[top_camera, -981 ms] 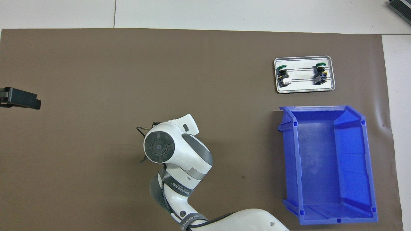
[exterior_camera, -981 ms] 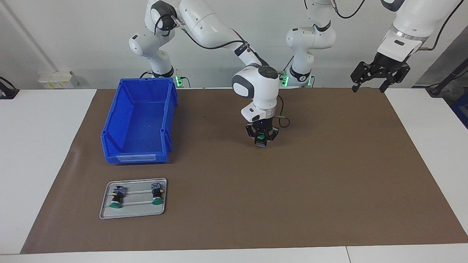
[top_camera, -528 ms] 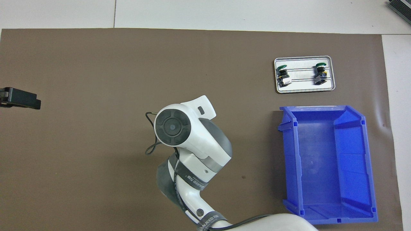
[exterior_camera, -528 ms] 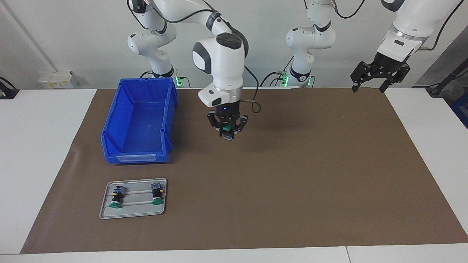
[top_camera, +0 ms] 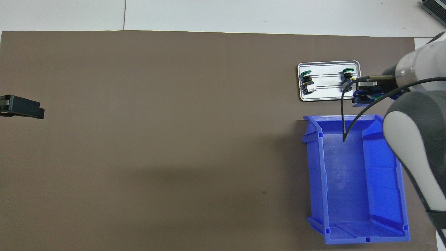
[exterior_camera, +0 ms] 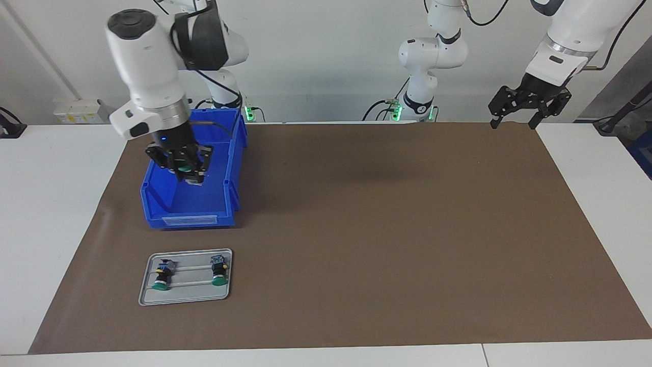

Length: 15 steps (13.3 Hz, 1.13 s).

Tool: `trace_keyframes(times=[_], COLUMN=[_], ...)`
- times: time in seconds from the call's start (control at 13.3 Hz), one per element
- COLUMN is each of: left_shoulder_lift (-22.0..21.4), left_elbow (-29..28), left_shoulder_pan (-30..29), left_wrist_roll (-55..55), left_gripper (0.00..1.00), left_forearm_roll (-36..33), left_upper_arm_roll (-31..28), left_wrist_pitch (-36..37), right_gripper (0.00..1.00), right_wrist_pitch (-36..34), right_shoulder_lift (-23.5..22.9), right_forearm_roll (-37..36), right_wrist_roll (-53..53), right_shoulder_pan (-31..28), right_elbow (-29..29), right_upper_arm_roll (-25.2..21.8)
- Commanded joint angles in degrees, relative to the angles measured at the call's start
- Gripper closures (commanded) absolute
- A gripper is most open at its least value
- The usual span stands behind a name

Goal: Place and press button with both arms
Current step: 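Lift the green button with the right gripper and carry it over the bin, then lower the button into the blue bin and open the right gripper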

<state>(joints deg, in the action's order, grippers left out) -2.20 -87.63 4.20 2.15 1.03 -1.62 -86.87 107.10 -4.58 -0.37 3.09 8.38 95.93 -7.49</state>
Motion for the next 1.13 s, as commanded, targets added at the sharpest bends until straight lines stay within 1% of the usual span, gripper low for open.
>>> trace_keyframes(times=[0.0, 0.08, 0.15, 0.6, 0.68, 0.91, 0.98, 1.06], left_shoulder_lift=[-1.49, -1.49, -1.49, -1.49, -1.49, -1.49, -1.49, -1.49], left_elbow=[-1.58, -1.58, -1.58, -1.58, -1.58, -1.58, -1.58, -1.58], left_shoulder_pan=[0.54, 0.54, 0.54, 0.54, 0.54, 0.54, 0.54, 0.54], left_wrist_roll=[0.49, 0.49, 0.49, 0.49, 0.49, 0.49, 0.49, 0.49], left_gripper=[0.00, 0.00, 0.00, 0.00, 0.00, 0.00, 0.00, 0.00], left_forearm_roll=[-0.42, -0.42, -0.42, -0.33, -0.42, -0.42, -0.42, -0.42], left_upper_arm_roll=[-0.58, -0.58, -0.58, -0.58, -0.58, -0.58, -0.58, -0.58], left_wrist_pitch=[0.29, 0.29, 0.29, 0.29, 0.29, 0.29, 0.29, 0.29], right_gripper=[1.00, 1.00, 1.00, 1.00, 1.00, 1.00, 0.97, 0.49], right_wrist_pitch=[16.65, 23.17, 28.20, 41.41, 42.30, 43.45, 43.45, 43.19], right_shoulder_lift=[7.28, 8.87, 9.33, 9.42, 9.50, 9.24, 9.15, 8.98], right_forearm_roll=[1.78, 1.78, 1.78, 1.95, 1.86, 1.95, 1.95, 1.95], right_wrist_roll=[-7.47, -7.49, -7.66, -8.54, -8.54, -8.45, -8.45, -8.28], right_shoulder_pan=[-3.98, -3.72, -3.63, -3.02, -2.84, -2.84, -2.84, -2.84], right_elbow=[20.52, 27.22, 31.64, 44.84, 46.17, 47.76, 47.85, 47.51], right_upper_arm_roll=[1.07, 1.07, 1.07, 1.16, 1.16, 1.16, 1.16, 1.16])
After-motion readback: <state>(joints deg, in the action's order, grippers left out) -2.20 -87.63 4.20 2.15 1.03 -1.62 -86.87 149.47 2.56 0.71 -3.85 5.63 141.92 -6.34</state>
